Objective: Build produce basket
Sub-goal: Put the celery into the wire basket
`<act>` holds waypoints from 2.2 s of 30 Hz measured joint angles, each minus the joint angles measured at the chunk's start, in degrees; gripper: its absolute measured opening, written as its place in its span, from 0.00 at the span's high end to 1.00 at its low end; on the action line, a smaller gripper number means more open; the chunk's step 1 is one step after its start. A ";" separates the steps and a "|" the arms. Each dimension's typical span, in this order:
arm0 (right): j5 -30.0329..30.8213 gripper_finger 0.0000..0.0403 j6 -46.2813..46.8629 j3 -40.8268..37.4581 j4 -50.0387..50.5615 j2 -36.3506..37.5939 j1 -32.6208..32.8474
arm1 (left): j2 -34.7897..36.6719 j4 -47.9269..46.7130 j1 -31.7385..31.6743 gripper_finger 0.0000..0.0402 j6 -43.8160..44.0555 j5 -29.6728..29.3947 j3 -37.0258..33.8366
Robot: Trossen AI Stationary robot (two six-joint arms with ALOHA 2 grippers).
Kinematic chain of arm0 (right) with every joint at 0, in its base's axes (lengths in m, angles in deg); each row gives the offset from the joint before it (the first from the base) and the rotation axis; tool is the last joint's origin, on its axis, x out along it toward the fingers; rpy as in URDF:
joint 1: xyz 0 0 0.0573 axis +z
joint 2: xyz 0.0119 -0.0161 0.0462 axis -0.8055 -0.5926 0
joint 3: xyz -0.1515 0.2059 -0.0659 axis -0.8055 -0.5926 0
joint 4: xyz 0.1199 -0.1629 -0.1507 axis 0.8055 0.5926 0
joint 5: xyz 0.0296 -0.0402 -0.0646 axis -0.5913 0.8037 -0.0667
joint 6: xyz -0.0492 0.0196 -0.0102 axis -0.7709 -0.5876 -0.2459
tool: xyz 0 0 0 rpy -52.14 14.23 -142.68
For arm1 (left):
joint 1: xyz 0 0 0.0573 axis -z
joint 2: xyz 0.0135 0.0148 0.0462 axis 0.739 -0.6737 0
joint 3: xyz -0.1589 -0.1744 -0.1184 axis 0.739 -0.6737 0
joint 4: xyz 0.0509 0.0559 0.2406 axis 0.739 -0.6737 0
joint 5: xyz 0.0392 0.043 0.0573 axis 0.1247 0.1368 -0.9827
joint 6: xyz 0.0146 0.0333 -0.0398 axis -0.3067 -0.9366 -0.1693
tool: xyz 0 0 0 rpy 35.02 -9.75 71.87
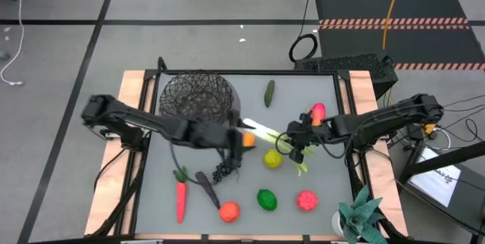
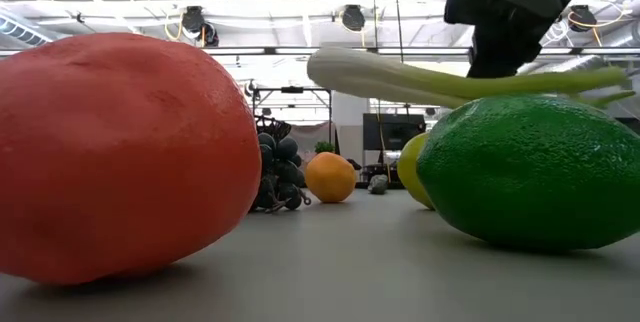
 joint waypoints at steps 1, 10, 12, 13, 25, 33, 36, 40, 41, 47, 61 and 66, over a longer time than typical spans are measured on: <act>-0.74 0.90 0.40 0.00 -0.78 -0.32 -0.32 | -2.30 -1.86 0.20 0.26 -0.24 -0.66 2.02; -8.16 0.90 3.95 0.00 -3.87 -0.69 -1.32 | -17.51 -3.62 1.86 0.19 -13.24 -3.17 12.86; -9.21 0.90 5.70 0.00 -4.43 -0.67 -1.32 | -19.52 -2.18 2.42 0.20 -18.12 -3.43 13.33; -9.62 0.90 6.42 0.00 -4.92 -0.67 -1.32 | -20.44 -0.26 2.61 0.21 -20.63 -3.70 13.43; -9.72 0.90 7.66 0.00 -7.89 -0.67 -0.93 | -26.15 10.37 3.25 0.46 -37.95 -13.34 13.46; -9.53 0.88 6.89 0.00 -9.02 -0.67 -0.40 | -25.52 9.69 3.25 0.71 -39.02 -14.78 13.46; -9.41 0.82 6.46 0.00 -9.17 -0.67 0.11 | -25.52 9.55 3.35 0.77 -39.02 -14.77 13.46; -9.14 0.68 6.34 -0.04 -8.89 -0.05 0.28 | -25.52 9.28 3.36 0.82 -38.73 -14.78 13.46; -9.04 0.65 6.31 -0.04 -8.86 0.36 0.28 | -25.52 9.32 3.36 0.82 -38.60 -14.78 13.46; -7.15 0.50 6.02 -0.15 -7.67 4.40 0.30 | -25.49 9.03 3.36 0.81 -37.23 -16.57 13.46; 7.35 0.48 10.21 0.00 7.76 16.46 1.76 | -15.54 -4.71 3.25 0.81 -21.94 -23.56 13.35; 12.23 0.48 12.17 -0.01 13.21 20.90 3.33 | -7.09 -14.83 2.79 0.81 -13.71 -23.78 13.39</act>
